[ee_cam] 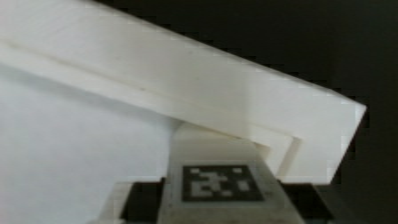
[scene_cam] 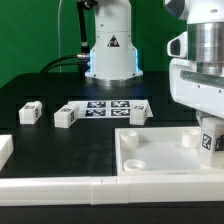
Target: Assemble one leg
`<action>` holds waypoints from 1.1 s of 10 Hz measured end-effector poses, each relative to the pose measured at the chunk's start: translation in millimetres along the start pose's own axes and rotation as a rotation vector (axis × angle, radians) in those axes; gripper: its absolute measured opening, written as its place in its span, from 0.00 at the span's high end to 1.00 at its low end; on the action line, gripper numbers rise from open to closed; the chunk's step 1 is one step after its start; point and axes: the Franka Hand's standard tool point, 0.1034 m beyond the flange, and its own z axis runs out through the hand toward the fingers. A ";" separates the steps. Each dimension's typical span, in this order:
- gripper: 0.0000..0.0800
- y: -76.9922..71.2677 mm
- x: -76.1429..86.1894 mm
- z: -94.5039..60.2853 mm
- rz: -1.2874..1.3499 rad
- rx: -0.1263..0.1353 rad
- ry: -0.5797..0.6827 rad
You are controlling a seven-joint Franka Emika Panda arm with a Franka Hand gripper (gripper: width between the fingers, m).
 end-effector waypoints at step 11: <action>0.19 2.6 -3.8 0.1 -1.128 -0.056 -0.005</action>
Offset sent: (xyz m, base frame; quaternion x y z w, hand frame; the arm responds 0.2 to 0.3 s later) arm 0.0075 -0.0023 0.0027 -0.0023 -0.0107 -0.1366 0.9906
